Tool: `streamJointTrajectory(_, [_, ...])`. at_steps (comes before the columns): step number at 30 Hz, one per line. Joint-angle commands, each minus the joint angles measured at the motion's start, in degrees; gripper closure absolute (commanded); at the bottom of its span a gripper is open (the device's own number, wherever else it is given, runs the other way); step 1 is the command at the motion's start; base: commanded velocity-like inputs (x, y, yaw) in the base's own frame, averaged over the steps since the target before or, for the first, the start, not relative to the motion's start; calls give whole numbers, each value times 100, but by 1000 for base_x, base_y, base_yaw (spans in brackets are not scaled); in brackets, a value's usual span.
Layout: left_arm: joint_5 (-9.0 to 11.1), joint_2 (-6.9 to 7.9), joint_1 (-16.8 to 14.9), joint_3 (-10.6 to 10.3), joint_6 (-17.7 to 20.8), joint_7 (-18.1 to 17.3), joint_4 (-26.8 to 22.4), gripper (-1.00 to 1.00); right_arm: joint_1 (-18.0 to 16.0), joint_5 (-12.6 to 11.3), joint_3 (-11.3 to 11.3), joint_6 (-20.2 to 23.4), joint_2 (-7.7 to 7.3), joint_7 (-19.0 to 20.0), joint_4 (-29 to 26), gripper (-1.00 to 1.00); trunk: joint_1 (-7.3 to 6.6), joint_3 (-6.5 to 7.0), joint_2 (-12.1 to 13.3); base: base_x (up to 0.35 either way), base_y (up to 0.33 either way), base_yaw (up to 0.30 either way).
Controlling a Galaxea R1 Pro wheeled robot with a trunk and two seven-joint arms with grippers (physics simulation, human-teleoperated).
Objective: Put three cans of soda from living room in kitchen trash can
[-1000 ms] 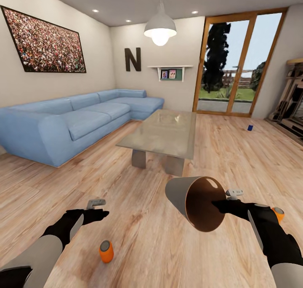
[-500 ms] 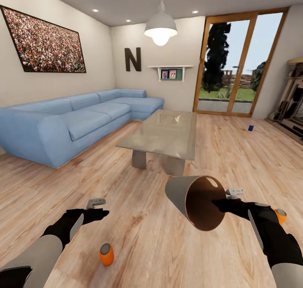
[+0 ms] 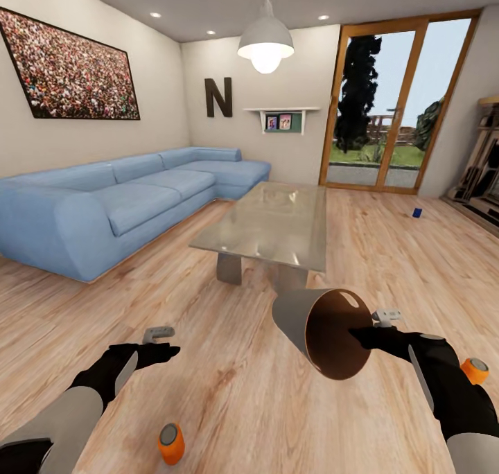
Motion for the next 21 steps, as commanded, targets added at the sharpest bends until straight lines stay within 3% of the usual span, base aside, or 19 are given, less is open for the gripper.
streamJointTrajectory(1, [0, 0, 0, 0, -1, -2, 0, -100, -2, -98, -2, 23, 1, 22, -5, 100, -1, 1, 0, 57, 7, 0])
streamJointTrajectory(7, [14, -4, 0, 0, -2, -2, -5, -100, -1, -98, -2, 20, 1, 22, -5, 100, -1, 1, 0, 17, 2, 0])
streamJointTrajectory(17, [0, -8, -5, 0, 26, -4, 17, -100, -1, -98, 1, 22, 1, 22, -10, 100, 25, -221, -14, 1, 0, 0])
streamJointTrajectory(21, [-1, -9, -14, 0, 300, 11, 35, -100, -1, -98, 0, 19, 3, 22, -13, 100, 36, -309, -19, 0, 0, 0])
